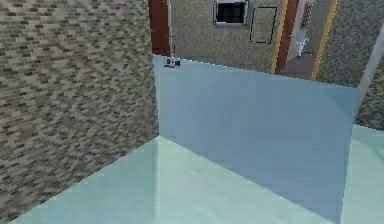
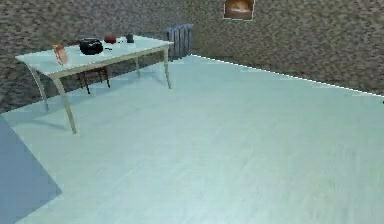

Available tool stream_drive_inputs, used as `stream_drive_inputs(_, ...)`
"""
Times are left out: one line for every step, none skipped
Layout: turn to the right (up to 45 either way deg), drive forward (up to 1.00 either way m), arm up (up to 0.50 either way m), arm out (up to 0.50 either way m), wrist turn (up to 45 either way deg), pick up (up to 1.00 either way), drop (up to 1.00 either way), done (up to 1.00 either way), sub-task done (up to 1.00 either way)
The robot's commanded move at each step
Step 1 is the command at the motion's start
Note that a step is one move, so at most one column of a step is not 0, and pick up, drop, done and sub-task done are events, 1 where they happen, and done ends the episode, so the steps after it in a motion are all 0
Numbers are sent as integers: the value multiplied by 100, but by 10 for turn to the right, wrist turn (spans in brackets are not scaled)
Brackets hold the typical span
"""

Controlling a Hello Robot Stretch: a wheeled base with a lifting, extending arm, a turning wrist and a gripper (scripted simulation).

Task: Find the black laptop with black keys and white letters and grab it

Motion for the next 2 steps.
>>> stream_drive_inputs(0,100,0,0,0,0,0,0,0)
stream_drive_inputs(30,0,0,0,0,0,0,0,0)
